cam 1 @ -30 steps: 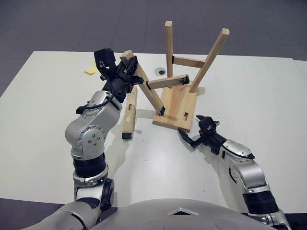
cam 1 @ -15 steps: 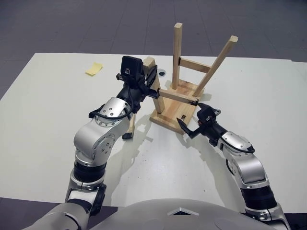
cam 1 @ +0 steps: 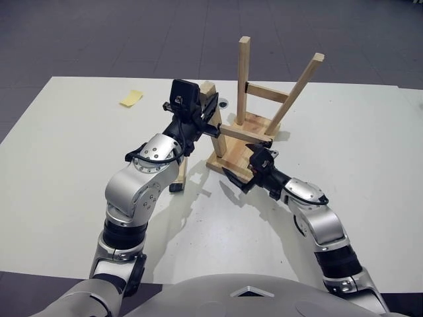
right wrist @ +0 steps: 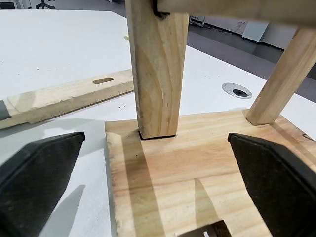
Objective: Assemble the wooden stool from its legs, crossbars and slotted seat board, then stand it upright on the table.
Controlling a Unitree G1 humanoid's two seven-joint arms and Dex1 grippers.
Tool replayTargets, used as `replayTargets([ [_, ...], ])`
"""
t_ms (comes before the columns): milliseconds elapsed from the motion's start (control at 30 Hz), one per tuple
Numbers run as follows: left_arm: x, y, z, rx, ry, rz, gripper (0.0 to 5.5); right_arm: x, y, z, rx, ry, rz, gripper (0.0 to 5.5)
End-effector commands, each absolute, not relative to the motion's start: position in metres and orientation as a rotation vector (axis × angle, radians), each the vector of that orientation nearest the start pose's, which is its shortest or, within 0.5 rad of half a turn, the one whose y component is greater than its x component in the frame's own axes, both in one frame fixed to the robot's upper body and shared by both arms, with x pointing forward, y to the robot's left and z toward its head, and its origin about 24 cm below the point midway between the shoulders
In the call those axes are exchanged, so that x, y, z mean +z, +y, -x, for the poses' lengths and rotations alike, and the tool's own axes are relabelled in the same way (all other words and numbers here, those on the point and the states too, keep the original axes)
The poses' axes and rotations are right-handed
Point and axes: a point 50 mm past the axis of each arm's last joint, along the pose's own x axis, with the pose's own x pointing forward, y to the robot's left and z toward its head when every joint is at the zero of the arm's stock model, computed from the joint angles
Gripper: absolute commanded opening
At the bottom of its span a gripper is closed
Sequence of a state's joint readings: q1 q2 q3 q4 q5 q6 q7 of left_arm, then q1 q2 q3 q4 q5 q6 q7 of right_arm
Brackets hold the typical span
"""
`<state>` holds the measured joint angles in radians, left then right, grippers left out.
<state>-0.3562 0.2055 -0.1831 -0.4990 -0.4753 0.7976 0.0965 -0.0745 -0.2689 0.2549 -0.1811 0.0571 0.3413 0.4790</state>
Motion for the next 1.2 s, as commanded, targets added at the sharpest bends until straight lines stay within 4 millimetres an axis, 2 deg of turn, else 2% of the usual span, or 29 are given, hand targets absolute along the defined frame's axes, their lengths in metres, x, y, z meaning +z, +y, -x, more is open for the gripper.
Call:
replayTargets([
  [33, 0.047, 0.111, -0.253, -0.330, 0.703, 0.049, 1.03, 0.056, -0.098, -0.257, 0.744, 0.180, 0.265, 5.40],
  [233, 0.037, 0.114, -0.253, -0.304, 0.772, 0.194, 1.02, 0.052, -0.085, -0.271, 0.735, 0.199, 0.295, 5.40],
  [500, 0.037, 0.111, -0.256, -0.355, 0.757, 0.147, 1.02, 0.055, -0.075, -0.289, 0.718, 0.184, 0.310, 5.40],
  [733, 0.043, 0.107, -0.259, -0.396, 0.737, 0.131, 2.33, 0.055, -0.069, -0.294, 0.734, 0.168, 0.316, 5.40],
  [933, 0.053, 0.100, -0.264, -0.428, 0.665, 0.169, 3.17, 0.054, -0.067, -0.297, 0.738, 0.158, 0.316, 5.40],
  [1033, 0.065, 0.097, -0.269, -0.454, 0.581, 0.202, 3.65, 0.056, -0.067, -0.298, 0.735, 0.145, 0.314, 5.40],
  [1200, 0.099, 0.095, -0.276, -0.534, 0.368, 0.336, 4.44, 0.062, -0.068, -0.300, 0.728, 0.107, 0.307, 5.40],
])
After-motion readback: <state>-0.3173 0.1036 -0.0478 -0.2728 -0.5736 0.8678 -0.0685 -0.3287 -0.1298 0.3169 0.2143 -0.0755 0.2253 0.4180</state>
